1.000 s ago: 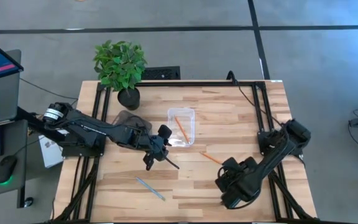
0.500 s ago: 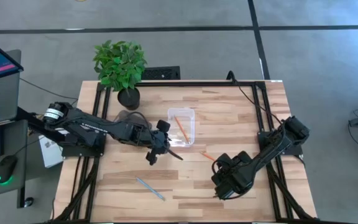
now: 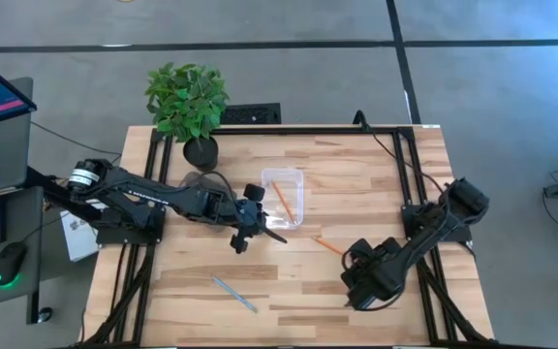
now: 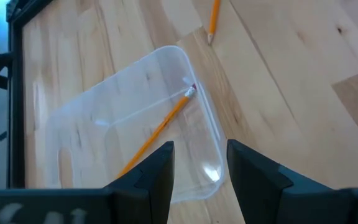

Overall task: Sort pens & pencils
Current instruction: Put the yellow pencil into the white bin

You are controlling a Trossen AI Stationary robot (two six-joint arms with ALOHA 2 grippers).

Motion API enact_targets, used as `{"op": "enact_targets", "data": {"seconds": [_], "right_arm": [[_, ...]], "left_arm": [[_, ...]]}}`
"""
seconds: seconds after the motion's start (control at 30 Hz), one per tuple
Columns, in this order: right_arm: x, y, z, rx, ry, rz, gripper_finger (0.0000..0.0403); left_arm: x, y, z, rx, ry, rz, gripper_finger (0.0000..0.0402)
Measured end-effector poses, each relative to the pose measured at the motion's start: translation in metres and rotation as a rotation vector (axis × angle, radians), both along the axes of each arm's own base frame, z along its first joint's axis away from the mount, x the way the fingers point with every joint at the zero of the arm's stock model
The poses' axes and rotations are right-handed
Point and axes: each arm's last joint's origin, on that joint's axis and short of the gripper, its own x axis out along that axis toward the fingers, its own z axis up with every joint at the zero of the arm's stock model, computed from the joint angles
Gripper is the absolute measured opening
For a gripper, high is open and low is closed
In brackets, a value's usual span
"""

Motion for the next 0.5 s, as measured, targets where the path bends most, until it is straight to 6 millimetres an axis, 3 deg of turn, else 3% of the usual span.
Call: {"op": "enact_targets", "data": {"seconds": [0.23,0.5], "right_arm": [[-0.021,-0.013,-0.014,0.083,-0.074,0.026,0.0249],[-0.018,-0.016,-0.023,0.054,-0.066,0.068,0.0249]], "left_arm": [[0.006,-0.001,0.006,-0.046,-0.089,0.017,0.0140],[0.008,-0.003,0.007,-0.112,-0.115,0.017,0.0140]]}}
